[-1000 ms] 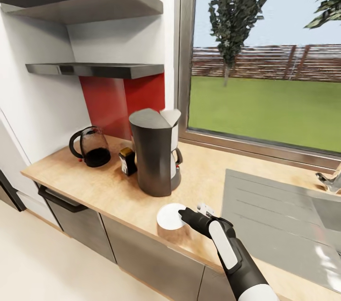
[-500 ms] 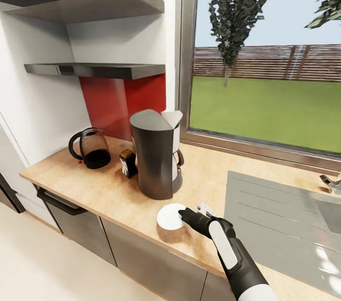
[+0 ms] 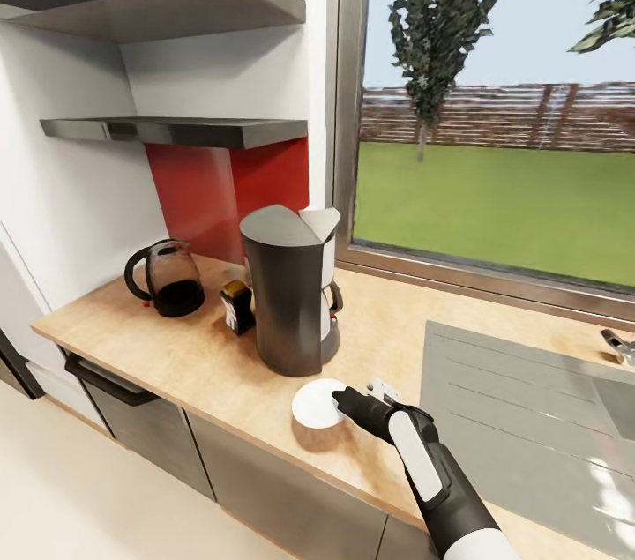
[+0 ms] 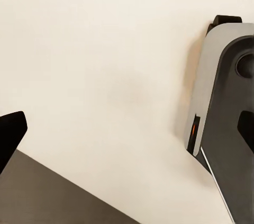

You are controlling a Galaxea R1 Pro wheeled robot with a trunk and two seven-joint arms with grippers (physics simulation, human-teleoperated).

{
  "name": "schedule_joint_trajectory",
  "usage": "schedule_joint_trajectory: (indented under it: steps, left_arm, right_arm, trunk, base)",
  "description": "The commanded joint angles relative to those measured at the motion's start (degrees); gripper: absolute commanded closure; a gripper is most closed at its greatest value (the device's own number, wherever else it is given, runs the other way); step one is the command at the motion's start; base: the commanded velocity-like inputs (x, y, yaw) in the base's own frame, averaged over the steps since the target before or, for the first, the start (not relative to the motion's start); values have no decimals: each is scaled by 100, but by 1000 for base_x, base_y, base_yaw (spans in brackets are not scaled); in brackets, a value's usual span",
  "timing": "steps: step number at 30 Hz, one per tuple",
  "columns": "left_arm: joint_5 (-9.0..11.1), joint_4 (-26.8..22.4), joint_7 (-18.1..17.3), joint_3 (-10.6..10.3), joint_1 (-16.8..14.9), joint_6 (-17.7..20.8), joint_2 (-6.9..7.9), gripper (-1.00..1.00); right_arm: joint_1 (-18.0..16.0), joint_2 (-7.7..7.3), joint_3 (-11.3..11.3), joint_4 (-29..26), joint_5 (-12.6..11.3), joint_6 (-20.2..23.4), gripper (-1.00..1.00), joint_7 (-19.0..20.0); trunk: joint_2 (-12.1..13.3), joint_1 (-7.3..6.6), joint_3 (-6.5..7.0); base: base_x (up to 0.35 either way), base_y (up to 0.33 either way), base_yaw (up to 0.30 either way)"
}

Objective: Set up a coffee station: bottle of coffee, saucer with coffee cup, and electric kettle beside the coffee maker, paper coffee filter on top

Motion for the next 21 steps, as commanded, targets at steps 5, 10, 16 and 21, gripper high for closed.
schedule_joint_trajectory:
  steps: [5,10,16,21]
  left_arm:
    - [-58,-11,-2,41,-2,32,-4,-100]
    - [-54,-13,-2,40,-2,32,-4,-100]
    - [-54,-15,-2,43,-2,32,-4,-100]
    - [-54,-11,-2,47,-2,39,-4,-100]
  right_arm:
    - [-5,-1,6,-8,-65,12,-100,-54]
    - [-5,-1,6,-8,-65,12,-100,-54]
    - [-5,4,6,-13,-70,12,-100,-54]
    - [-5,-22,-15,-166,-73,20,-100,-54]
  trunk:
    - [-13,4,-13]
    - [-13,4,-13]
    - [-13,4,-13]
    - [-13,4,-13]
  base:
    - [1,0,0]
    - [0,0,0]
    - [0,0,0]
    - [0,-72,0]
